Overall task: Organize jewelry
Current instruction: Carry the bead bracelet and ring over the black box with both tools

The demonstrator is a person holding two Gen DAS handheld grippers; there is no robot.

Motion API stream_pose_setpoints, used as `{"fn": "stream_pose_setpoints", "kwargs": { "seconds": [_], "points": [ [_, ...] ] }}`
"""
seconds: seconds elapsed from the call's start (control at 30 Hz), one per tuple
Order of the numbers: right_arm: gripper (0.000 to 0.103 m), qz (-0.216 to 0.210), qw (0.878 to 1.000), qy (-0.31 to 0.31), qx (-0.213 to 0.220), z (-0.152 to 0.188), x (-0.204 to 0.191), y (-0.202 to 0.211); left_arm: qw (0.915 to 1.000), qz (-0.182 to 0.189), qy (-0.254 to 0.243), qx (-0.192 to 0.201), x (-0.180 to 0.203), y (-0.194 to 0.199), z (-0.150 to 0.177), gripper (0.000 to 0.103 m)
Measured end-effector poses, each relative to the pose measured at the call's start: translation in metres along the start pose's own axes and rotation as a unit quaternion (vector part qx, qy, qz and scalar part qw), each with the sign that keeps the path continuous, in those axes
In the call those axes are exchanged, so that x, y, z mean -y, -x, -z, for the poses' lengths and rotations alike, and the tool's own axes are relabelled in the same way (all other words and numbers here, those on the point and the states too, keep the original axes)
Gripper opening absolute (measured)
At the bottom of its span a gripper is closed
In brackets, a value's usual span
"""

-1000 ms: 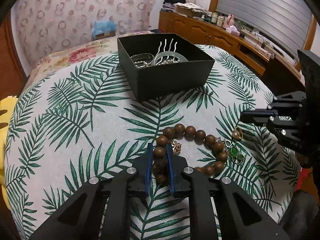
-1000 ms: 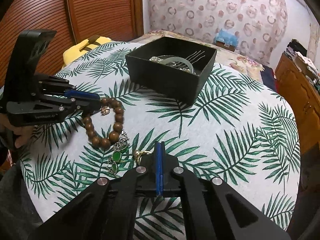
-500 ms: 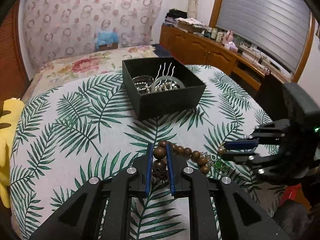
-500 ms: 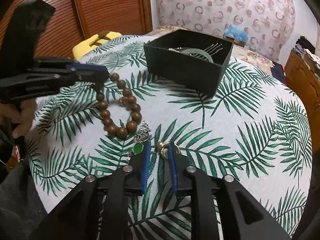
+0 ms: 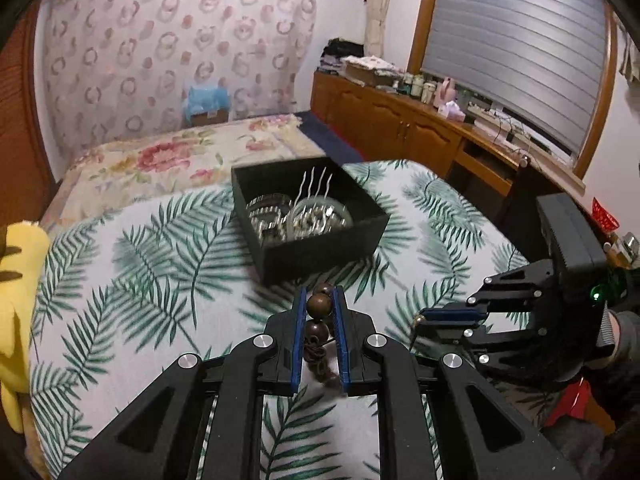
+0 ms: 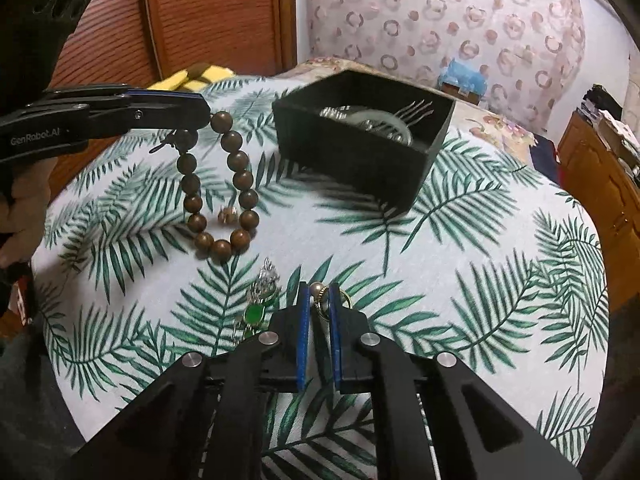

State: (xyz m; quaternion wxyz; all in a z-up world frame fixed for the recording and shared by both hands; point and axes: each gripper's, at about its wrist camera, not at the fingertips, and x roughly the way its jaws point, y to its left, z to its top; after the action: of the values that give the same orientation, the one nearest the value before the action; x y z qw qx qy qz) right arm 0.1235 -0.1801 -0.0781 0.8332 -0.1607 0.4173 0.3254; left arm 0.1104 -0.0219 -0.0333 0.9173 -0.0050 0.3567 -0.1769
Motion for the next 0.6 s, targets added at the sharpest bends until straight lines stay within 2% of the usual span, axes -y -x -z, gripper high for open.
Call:
{"fn": "stream_pose_setpoints", "kwargs": {
  "seconds": [0.3,0.6],
  "points": [
    [0.010,0.008,0.998,0.004,0.057,-0.038,0.020,0.024,0.9992,-0.008,-0.013,0.036,0.000,0.010,-0.037,0.012],
    [0.011,-0.002,0.996,0.000,0.089,-0.079,0.040,0.016,0.9974,-0.023,-0.022,0.064,-0.005,0.013,-0.077,0.012]
  ]
}}
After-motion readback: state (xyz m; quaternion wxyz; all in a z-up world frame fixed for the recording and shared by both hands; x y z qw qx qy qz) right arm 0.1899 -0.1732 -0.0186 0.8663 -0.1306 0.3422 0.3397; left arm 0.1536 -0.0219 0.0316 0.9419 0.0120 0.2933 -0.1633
